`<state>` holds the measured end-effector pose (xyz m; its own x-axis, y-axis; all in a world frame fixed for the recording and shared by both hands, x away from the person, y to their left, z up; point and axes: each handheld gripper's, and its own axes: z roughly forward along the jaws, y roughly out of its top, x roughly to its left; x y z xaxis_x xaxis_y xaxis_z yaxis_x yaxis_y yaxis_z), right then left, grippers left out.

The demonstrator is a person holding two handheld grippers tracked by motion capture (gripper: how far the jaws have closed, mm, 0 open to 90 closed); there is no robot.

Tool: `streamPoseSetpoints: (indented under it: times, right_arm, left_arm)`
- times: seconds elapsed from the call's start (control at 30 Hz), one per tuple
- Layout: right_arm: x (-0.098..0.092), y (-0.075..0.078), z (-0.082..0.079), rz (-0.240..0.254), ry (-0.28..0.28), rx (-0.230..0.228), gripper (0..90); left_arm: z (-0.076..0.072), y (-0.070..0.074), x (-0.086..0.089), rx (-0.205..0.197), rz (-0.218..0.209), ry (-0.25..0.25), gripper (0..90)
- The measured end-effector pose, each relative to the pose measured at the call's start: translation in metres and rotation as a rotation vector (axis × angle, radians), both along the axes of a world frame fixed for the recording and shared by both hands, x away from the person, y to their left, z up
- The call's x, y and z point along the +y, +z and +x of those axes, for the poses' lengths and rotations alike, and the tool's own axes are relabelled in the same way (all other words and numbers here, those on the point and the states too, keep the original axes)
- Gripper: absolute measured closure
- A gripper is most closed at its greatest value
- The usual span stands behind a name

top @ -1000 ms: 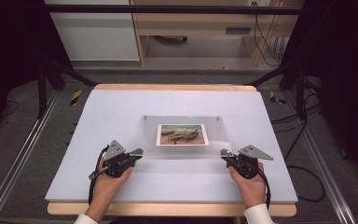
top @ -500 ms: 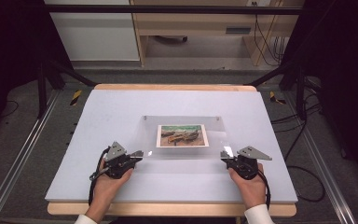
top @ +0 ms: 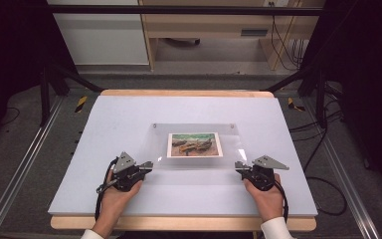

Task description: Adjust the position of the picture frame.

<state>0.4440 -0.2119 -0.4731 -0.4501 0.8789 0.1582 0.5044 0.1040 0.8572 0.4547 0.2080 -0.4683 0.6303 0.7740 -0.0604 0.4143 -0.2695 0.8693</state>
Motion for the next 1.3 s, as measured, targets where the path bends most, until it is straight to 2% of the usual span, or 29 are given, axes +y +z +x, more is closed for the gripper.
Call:
streamPoseSetpoints:
  times: [0.17, 0.6, 0.93, 1.23, 1.3]
  right_arm:
    - [0.0009, -0.0003, 0.0036, 0.000, 0.003, -0.005, 84.4]
    - [0.0051, -0.0073, 0.0080, -0.042, 0.024, 0.032, 84.2]
    - [0.0053, -0.0079, 0.0074, -0.030, 0.018, 0.035, 83.1]
    - [0.0045, -0.0058, 0.0042, -0.033, 0.017, 0.032, 73.0]
    - [0.0036, -0.0051, 0.0032, -0.032, 0.010, 0.038, 65.9]
  left_arm:
    - [0.0003, -0.0002, 0.0003, 0.000, 0.006, 0.008, 83.7]
    - [0.0030, -0.0078, 0.0025, 0.034, 0.033, 0.018, 83.5]
    - [0.0034, -0.0086, 0.0032, 0.033, 0.027, 0.013, 83.6]
    - [0.0037, -0.0083, 0.0042, 0.039, 0.017, 0.008, 83.0]
    - [0.0033, -0.0078, 0.0051, 0.043, 0.020, -0.002, 78.5]
